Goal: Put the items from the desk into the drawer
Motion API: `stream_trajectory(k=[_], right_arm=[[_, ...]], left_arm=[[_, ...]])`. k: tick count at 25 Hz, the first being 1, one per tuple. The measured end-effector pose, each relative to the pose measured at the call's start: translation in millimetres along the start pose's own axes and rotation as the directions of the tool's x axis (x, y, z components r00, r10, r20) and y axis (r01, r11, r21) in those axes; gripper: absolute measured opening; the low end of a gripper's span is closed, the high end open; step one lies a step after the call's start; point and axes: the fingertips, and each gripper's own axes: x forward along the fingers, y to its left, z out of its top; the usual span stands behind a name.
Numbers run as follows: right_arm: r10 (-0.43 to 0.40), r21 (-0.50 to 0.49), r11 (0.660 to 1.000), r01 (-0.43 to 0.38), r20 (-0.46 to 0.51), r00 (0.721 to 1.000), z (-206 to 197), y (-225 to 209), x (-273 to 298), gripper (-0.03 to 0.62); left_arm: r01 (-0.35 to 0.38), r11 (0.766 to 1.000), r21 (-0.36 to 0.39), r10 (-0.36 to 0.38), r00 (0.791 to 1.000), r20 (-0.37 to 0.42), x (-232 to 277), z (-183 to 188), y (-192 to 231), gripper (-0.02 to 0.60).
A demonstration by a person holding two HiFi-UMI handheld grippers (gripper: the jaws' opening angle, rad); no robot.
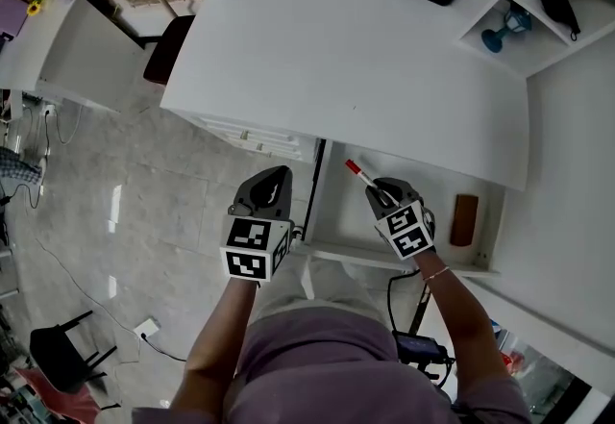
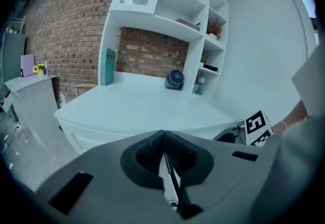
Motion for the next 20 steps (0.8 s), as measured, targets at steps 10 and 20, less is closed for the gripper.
stream_trajectory(k=[10,20], right_arm=[[0.011,0.034,0.999,-0.010,-0.054,0.998,-17.6,-6.7,27.6,0.074],[0.030,0.014,0.999,-0.029,-0.112,0.993,-28.8,-6.7,46.6,0.074]], left_arm=[[-0.027,0.999,-0.035,0.027,1.000,-0.013,6.4,-1.9,6.2,-0.002],[-0.042,0.998,-0.037,0.041,0.999,-0.032,12.0,-5.9,9.6,-0.002]])
